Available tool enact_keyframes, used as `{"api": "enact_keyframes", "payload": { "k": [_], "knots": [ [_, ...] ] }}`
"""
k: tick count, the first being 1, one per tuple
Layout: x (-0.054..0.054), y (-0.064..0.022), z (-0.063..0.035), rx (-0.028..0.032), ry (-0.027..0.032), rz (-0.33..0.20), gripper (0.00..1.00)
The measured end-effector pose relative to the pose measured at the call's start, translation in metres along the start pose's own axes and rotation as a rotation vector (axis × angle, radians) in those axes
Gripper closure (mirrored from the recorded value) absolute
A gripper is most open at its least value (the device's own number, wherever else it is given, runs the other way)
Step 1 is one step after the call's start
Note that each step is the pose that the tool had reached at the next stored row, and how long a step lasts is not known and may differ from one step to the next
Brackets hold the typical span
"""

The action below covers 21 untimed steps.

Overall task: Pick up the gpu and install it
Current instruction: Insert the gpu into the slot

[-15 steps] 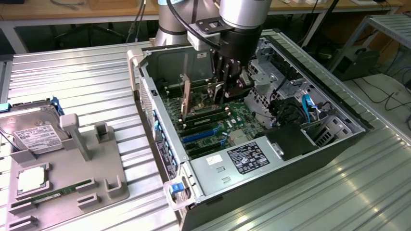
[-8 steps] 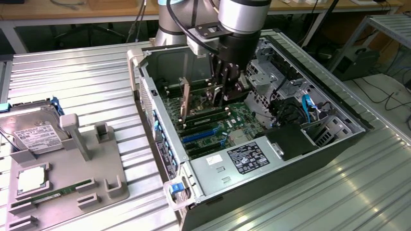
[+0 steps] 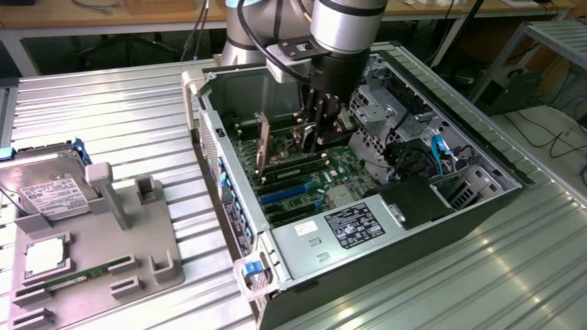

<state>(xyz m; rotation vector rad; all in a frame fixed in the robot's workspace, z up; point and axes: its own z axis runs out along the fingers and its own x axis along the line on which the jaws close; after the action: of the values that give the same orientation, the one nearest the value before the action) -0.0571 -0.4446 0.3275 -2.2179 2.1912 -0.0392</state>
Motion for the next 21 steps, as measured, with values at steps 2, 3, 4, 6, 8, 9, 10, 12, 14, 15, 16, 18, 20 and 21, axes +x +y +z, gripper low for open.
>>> {"api": "enact_keyframes", "payload": {
  "k": [2, 3, 4, 6, 8, 9, 10, 12, 14, 15, 16, 18, 20, 21],
  "knots": [
    [0.0, 0.0, 0.0012, -0.0002, 0.0002, 0.0, 0.72],
    [0.0, 0.0001, 0.0026, -0.0005, 0.0, -0.001, 0.72],
    [0.0, 0.0001, 0.0048, -0.0016, 0.0001, -0.002, 0.72],
    [0.0, 0.0002, 0.0058, -0.0017, 0.0003, -0.002, 0.72],
    [0.0, 0.0003, 0.0072, -0.0019, 0.0001, -0.002, 0.72],
    [0.0, 0.0003, 0.0083, -0.0022, 0.0001, -0.002, 0.72],
    [0.0, 0.0003, 0.0094, -0.0026, 0.0001, -0.002, 0.72],
    [0.0, 0.0002, 0.0114, -0.0033, 0.0001, -0.002, 0.72],
    [0.0, 0.0002, 0.0121, -0.0034, 0.0001, -0.002, 0.72],
    [0.0, 0.0003, 0.0127, -0.0033, -0.0001, -0.002, 0.72],
    [0.0, 0.0003, 0.0131, -0.0033, 0.0, -0.002, 0.72],
    [0.0, 0.0004, 0.0155, -0.0033, -0.0001, -0.002, 0.72],
    [0.0, 0.0004, 0.0181, -0.0029, -0.0003, -0.002, 0.72],
    [0.0, 0.0004, 0.0187, -0.0029, -0.0002, -0.002, 0.72]
  ]
}}
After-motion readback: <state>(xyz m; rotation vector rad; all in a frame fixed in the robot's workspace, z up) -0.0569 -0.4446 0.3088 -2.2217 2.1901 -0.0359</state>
